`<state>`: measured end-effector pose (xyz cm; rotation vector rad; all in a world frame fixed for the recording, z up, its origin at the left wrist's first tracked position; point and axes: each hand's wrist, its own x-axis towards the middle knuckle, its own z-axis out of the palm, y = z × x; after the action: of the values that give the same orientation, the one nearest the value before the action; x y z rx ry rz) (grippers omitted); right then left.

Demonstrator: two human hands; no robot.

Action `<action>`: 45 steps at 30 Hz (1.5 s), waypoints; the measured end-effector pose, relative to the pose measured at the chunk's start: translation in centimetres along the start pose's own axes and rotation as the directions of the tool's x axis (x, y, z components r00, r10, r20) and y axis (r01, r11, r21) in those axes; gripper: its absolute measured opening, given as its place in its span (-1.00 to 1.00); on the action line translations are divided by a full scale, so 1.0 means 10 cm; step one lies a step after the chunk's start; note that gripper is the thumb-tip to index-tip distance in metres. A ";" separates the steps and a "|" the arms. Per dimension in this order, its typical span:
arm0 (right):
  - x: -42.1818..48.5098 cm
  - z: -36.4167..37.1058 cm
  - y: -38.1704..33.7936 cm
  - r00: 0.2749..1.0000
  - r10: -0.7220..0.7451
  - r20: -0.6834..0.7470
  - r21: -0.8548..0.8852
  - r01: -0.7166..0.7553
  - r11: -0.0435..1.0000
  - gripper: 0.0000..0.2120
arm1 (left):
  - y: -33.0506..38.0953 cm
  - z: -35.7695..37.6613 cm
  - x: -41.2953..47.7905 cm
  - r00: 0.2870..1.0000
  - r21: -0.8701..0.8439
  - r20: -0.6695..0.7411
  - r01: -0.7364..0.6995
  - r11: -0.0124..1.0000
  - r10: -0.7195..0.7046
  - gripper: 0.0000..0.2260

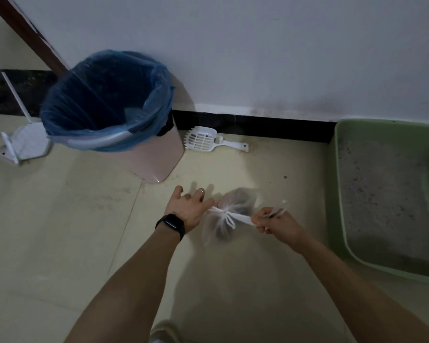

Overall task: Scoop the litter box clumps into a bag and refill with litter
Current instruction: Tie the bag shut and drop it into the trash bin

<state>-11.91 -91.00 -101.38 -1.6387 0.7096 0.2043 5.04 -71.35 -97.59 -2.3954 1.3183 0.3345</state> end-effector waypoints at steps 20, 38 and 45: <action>0.22 0.32 -0.15 0.946 0.311 -0.092 0.562 -0.209 0.800 -0.78 | 0.43 0.00 0.39 0.996 -0.603 0.085 0.059 0.796 -0.010 -0.46; -0.07 0.36 -2.05 0.921 -0.360 -0.149 0.313 0.390 0.866 -0.69 | -1.00 -1.97 -0.36 0.807 -0.660 -0.446 -0.005 0.751 -0.386 -0.58; 0.28 0.74 -2.78 0.775 -0.631 -0.037 -0.319 0.589 0.742 -0.48 | -2.09 -2.30 -0.56 0.717 -0.730 -0.352 0.192 0.656 -0.601 -0.60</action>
<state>7.58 -84.01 -81.16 -2.1029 0.2073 -0.3094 20.28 -67.07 -70.28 -3.5279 0.8350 -0.1250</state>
